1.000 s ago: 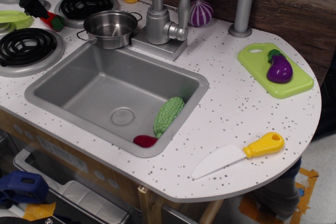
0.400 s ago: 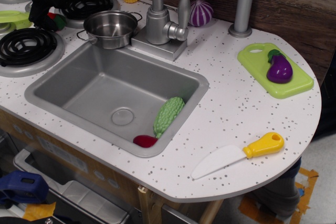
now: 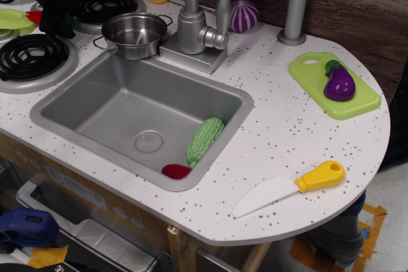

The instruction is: Put pepper in pot or pan

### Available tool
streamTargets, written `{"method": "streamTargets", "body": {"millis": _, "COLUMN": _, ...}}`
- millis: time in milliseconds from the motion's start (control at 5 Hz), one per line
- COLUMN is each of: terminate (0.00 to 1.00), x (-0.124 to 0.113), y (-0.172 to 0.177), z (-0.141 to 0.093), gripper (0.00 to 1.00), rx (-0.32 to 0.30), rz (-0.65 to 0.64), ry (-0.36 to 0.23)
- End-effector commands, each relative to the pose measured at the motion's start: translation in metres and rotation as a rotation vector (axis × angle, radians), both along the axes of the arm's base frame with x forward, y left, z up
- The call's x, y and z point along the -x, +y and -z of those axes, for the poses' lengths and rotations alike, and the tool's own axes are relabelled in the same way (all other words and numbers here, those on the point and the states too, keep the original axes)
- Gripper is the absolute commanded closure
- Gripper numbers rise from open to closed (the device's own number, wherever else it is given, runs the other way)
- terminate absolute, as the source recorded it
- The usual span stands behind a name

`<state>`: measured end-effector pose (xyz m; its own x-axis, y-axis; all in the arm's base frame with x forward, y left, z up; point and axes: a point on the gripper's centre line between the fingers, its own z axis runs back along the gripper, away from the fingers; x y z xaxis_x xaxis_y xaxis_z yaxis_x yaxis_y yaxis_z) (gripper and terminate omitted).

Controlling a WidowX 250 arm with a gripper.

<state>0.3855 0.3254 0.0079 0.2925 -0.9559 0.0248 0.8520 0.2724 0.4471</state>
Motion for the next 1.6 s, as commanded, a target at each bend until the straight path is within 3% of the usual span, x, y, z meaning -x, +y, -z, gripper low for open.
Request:
{"method": "streamTargets", "body": {"millis": 0, "terminate": 0.0, "x": -0.001, "y": 0.003, "z": -0.012, "gripper": 1.0, "rx": 0.008, "rz": -0.034, "ry": -0.021}}
{"method": "streamTargets", "body": {"millis": 200, "terminate": 0.0, "x": 0.002, "y": -0.001, "z": -0.022, "gripper": 1.0, "rx": -0.015, "rz": -0.058, "ry": -0.026}}
{"method": "streamTargets", "body": {"millis": 600, "terminate": 0.0, "x": 0.008, "y": -0.052, "z": -0.079, "gripper": 1.0, "rx": -0.087, "rz": -0.165, "ry": -0.065}}
{"method": "streamTargets", "body": {"millis": 1000, "terminate": 0.0, "x": 0.006, "y": -0.104, "z": -0.102, "gripper": 1.0, "rx": -0.046, "rz": -0.239, "ry": -0.1}}
{"method": "streamTargets", "body": {"millis": 1200, "terminate": 0.0, "x": 0.003, "y": -0.122, "z": -0.097, "gripper": 1.0, "rx": 0.028, "rz": -0.268, "ry": -0.12}}
{"method": "streamTargets", "body": {"millis": 1400, "terminate": 0.0, "x": -0.003, "y": -0.139, "z": -0.095, "gripper": 1.0, "rx": 0.039, "rz": -0.259, "ry": -0.15}}
